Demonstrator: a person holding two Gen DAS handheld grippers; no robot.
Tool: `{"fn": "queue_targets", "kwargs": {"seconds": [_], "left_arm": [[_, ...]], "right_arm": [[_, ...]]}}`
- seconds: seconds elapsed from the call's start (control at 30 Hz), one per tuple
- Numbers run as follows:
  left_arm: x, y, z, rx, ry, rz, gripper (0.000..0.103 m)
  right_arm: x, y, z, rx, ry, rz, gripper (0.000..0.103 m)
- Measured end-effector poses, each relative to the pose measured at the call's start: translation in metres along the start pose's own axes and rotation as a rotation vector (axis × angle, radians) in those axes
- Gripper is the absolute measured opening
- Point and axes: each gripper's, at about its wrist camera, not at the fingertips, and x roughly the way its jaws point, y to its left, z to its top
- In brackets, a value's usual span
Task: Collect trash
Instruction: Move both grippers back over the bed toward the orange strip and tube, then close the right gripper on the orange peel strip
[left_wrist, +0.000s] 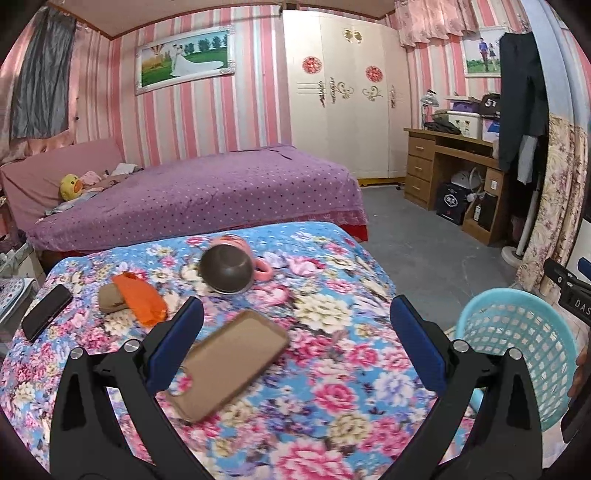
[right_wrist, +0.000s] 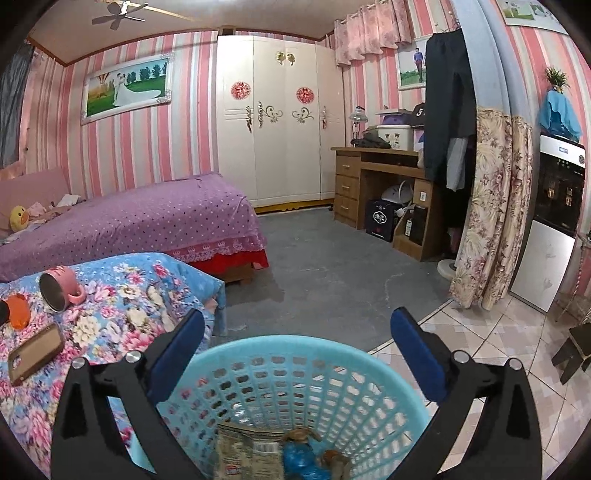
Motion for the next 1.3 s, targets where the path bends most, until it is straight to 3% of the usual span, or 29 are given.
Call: {"fn": "queue_targets", "kwargs": {"seconds": [0.6, 1.03, 1.3], "left_arm": [[-0.004, 0.136, -0.010, -0.117, 0.019, 0.150, 0.098], [0.005, 0.224, -0.036, -0.124, 0.120, 0.247, 0.098], [0.015, 0.278, -0.038, -0.190, 0.169, 0.295, 0.098]], "right_arm": [[0.000, 0.102, -0.008, -0.118, 0.022, 0.121, 0.098], [-0.007, 0.191, -0.029, -0.283, 0.068, 0.220, 0.098], [-0.003, 0.246, -0.032, -0.249, 0.124, 0.322, 0.098]]}}
